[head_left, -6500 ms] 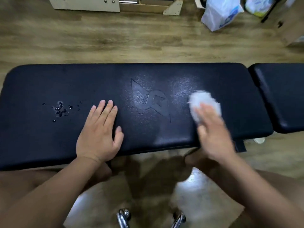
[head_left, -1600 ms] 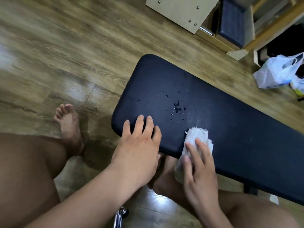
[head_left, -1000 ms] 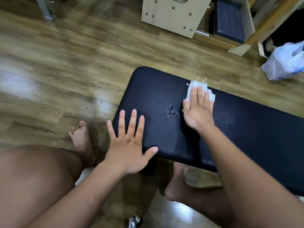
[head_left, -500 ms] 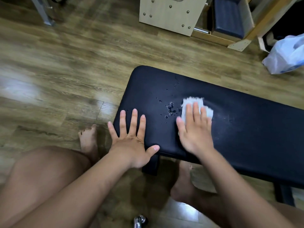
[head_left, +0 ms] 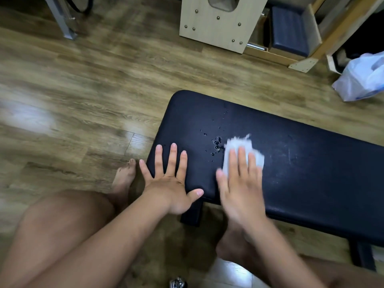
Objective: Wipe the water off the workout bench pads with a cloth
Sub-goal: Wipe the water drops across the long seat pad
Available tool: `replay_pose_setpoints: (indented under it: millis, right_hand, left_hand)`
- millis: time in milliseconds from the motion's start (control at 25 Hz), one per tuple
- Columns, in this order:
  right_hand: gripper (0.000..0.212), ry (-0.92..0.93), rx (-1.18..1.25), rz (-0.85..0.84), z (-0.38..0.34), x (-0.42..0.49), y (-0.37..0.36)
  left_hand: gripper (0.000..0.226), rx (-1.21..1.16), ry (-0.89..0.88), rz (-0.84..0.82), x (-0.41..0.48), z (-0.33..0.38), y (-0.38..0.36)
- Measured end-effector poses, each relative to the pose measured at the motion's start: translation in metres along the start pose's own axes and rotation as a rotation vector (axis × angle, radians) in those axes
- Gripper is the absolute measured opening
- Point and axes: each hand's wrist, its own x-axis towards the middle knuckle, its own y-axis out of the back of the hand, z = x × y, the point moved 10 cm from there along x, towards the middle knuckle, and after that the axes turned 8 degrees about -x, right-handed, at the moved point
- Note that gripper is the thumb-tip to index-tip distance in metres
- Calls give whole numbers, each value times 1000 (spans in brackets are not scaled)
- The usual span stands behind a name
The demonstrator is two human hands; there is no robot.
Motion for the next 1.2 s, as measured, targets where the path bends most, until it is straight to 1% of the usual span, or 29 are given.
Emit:
replay_pose_setpoints:
  millis: [80,160,280,360,440,560,680,760,840,920,960,1000,1080,1160,1200]
  right_hand:
    - [70,54,15,-9,-17,-59,-10]
    - [71,51,-2,-69,-19,-68,-21]
    - [74,-36,-53,-47,-12,3,-5]
    - [73,-94,-14,-96,2,79,-1]
    - [72,-107,10,-158,10,146,7]
    - [68,-121,57,-196,11,191,15]
    - [62,-95,69,-134,1,162,15]
    - [62,-47,35,-78,-10,102,7]
    - [67,33,36,-24,-31,15,2]
    - [66,114,34,-16,-46,-55,-5]
    - [64,139,43,-45,-46,-69,-10]
    - [63,154,57,-73,-43,-66,-11]
    - [64,166,31,-64,-35,-29,-4]
    - [62,140,-14,15,-27,34,8]
    - [59,104,-28,20,-21,73,11]
  left_hand:
    - [98,11,-13,35,0,0,0]
    - [96,15,-18,49,-1,0,-1]
    - [95,25,-23,59,0,0,0]
    - [96,18,-29,50,0,0,0]
    - [97,13,-42,39,1,0,1]
    - [99,-4,-57,34,0,0,2]
    - [99,-6,-61,50,0,0,3]
    - [98,1,-57,76,-1,1,3]
    - [97,12,-49,107,-2,1,3]
    - [95,25,-44,137,-2,2,3]
    - [95,27,-43,153,-3,3,4]
    - [94,31,-43,167,-4,3,5]
    - [93,40,-40,171,-4,3,5]
    - [92,31,-49,180,-4,4,5]
    - [92,28,-59,188,-4,4,5]
